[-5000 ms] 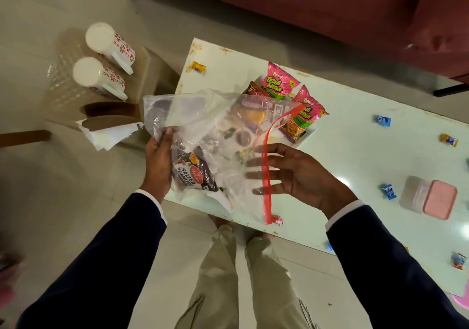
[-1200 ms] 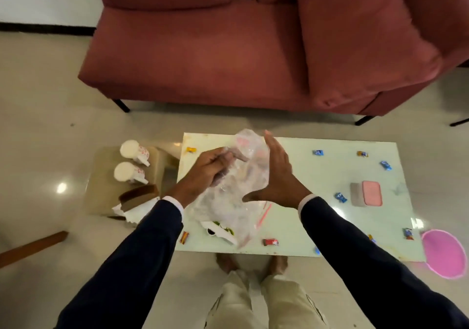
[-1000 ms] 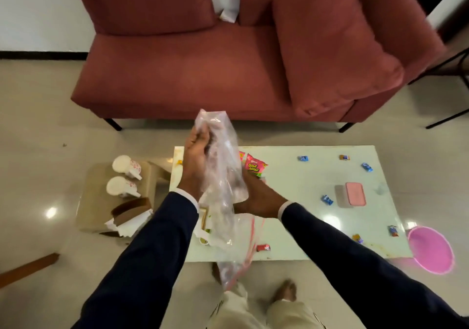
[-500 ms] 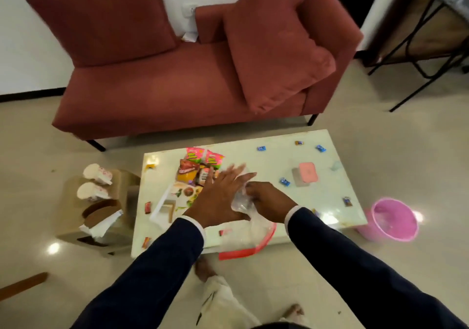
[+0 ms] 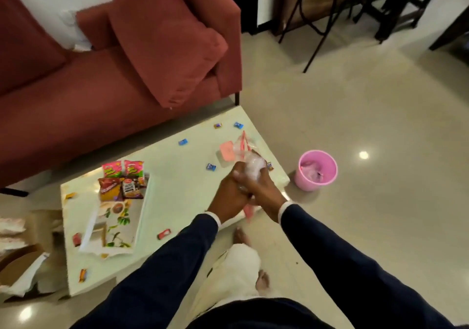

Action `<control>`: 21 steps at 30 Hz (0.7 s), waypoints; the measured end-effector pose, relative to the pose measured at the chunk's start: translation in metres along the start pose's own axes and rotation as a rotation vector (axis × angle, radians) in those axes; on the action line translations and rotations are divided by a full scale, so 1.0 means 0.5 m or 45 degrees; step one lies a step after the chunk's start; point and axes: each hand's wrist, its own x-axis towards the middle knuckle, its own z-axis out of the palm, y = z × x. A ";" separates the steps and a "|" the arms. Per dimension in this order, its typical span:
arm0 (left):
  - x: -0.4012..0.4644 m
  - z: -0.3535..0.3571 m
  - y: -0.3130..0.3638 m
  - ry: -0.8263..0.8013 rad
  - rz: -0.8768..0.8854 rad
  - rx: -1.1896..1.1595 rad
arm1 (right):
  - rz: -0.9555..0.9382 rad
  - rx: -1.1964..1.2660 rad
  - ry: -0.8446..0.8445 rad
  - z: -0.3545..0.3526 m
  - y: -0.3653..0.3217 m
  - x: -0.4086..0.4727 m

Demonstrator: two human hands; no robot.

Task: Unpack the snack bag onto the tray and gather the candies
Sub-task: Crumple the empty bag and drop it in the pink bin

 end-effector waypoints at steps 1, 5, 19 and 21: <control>0.016 0.029 0.003 -0.084 -0.026 -0.116 | 0.012 0.076 0.080 -0.026 0.004 0.012; 0.079 0.088 -0.026 -0.141 0.137 0.006 | -0.024 0.113 0.295 -0.160 0.021 0.044; 0.450 0.346 0.064 -0.234 -0.087 0.085 | 0.152 -0.544 0.572 -0.511 0.007 0.174; 0.483 0.394 0.063 -0.153 -0.109 0.117 | 0.203 -0.902 0.680 -0.537 0.029 0.189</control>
